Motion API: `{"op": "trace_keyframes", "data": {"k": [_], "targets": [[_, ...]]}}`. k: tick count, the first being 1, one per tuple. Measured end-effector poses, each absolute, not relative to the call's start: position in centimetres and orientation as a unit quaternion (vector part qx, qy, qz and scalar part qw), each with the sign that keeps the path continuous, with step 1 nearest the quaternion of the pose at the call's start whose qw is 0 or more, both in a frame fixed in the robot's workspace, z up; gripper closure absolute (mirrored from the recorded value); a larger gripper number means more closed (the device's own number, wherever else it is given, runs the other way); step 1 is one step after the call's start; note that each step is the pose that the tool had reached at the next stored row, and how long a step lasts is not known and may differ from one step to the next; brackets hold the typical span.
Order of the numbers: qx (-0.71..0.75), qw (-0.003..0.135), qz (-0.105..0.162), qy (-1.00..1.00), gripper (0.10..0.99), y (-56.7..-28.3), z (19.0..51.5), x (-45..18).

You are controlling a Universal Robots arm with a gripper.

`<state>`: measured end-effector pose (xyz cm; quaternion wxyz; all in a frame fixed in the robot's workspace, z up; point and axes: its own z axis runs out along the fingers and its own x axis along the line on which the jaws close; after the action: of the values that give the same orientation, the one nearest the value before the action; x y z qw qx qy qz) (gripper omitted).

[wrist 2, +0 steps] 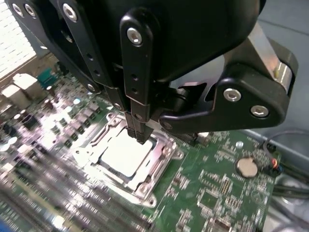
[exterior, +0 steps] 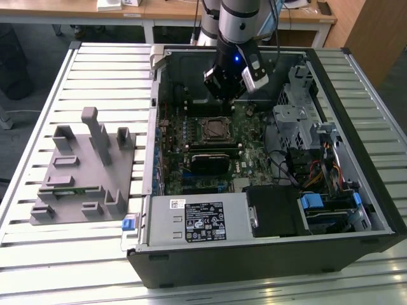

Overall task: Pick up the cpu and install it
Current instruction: 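Install the second cpu locking lever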

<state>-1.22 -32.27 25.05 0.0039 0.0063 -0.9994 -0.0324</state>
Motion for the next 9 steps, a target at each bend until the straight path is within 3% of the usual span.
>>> {"op": "trace_keyframes", "data": {"k": [9], "targets": [[0.006,0.013,-0.032,-0.999,0.980,-34.4,25.0,-1.2]]}}
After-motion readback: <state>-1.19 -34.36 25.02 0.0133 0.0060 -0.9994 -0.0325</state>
